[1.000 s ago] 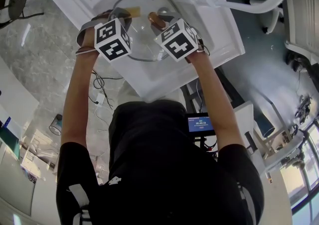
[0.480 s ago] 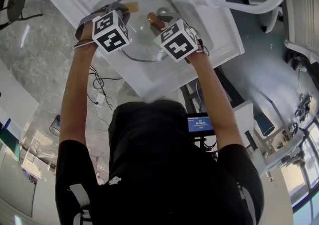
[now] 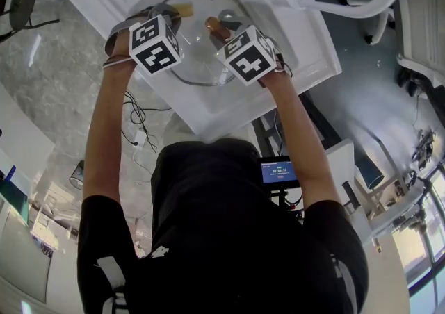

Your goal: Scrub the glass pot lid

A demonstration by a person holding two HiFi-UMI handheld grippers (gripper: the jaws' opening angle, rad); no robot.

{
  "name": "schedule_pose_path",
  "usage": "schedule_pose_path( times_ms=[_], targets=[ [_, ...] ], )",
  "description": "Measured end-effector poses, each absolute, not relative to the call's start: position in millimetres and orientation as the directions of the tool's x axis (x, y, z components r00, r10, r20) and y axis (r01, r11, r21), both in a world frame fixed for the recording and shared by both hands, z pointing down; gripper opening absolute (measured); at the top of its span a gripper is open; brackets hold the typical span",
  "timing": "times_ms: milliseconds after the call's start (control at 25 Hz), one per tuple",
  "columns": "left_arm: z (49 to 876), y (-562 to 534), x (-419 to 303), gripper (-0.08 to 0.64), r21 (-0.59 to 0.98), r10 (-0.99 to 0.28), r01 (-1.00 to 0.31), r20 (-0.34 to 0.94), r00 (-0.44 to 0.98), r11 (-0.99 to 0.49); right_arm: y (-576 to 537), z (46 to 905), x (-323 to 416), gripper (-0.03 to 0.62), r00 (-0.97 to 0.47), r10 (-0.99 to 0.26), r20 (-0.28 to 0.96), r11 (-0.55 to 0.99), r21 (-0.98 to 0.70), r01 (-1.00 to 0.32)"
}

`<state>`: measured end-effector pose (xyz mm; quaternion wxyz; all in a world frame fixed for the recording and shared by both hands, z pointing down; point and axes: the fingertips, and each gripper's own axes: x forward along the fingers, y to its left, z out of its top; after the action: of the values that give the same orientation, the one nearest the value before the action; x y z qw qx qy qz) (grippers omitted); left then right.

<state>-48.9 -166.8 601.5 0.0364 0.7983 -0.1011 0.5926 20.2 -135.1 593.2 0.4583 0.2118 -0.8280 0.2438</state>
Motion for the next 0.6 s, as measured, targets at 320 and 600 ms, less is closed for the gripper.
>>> schedule_pose_path(
  times_ms=[320, 600],
  targets=[
    [596, -150, -48, 0.018, -0.065, -0.119, -0.193, 0.952, 0.281, -0.979, -133, 594, 22, 0.126, -0.481, -0.129, 0.867, 0.791, -0.203, -0.578],
    [592, -137, -50, 0.018, -0.079, -0.130, -0.185, 0.951, 0.279, -0.980, -134, 595, 21, 0.126, -0.474, -0.132, 0.871, 0.792, -0.195, -0.578]
  ],
)
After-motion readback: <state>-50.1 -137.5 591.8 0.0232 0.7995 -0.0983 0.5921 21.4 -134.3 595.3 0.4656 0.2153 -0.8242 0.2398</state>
